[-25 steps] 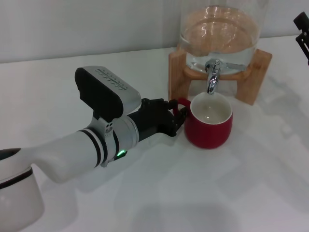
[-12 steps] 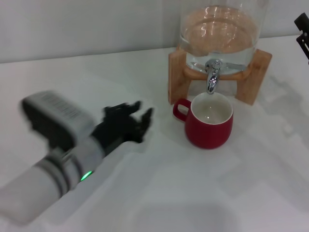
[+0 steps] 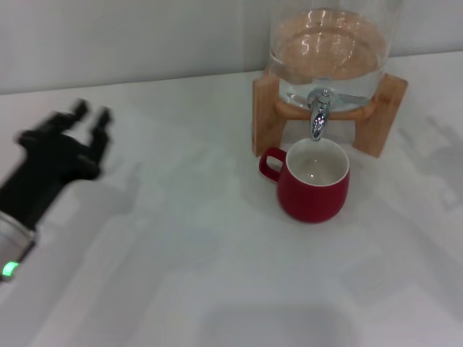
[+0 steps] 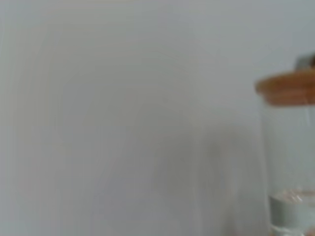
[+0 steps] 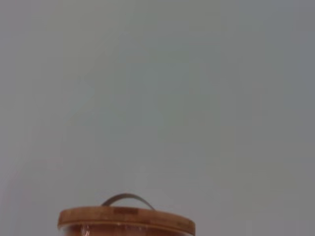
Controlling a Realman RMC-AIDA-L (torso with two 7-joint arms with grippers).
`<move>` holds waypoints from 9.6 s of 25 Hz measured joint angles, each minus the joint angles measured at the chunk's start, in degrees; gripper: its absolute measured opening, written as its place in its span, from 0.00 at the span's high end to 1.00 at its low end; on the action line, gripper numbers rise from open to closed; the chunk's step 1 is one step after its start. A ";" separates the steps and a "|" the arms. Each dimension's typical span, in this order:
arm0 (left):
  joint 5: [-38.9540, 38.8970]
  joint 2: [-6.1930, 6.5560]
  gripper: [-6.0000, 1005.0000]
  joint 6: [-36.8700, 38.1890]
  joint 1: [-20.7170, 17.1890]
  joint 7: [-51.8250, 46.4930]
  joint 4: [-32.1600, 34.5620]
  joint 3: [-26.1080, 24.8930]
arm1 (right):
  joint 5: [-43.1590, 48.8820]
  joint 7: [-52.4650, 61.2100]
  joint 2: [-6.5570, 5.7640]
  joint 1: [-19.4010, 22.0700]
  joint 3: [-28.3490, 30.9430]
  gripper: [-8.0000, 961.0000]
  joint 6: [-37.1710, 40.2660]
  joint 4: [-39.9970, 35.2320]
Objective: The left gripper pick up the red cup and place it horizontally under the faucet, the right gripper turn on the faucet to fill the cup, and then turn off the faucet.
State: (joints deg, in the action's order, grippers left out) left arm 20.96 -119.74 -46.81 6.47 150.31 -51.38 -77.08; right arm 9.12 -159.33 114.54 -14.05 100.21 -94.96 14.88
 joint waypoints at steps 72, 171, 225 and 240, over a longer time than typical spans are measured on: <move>-12.17 0.03 0.14 -12.20 5.09 8.37 8.59 -21.94 | 17.58 3.61 0.16 -4.58 -6.02 0.37 11.09 -0.31; -12.18 0.13 0.14 -13.35 5.28 7.19 8.50 -20.92 | 24.40 4.66 -0.15 -1.85 -5.40 0.37 10.30 2.92; -11.80 0.26 0.14 -13.39 5.57 7.19 8.58 -20.39 | 24.10 5.18 0.85 -3.97 -5.99 0.37 14.96 6.76; -11.73 0.30 0.14 -13.29 5.48 7.19 8.58 -20.39 | 22.77 4.92 0.73 -3.05 -5.42 0.37 14.78 6.71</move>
State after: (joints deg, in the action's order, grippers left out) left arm 9.23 -119.44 -60.10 11.95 157.50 -42.80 -97.47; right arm 31.89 -154.41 115.27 -17.10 94.79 -80.18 21.59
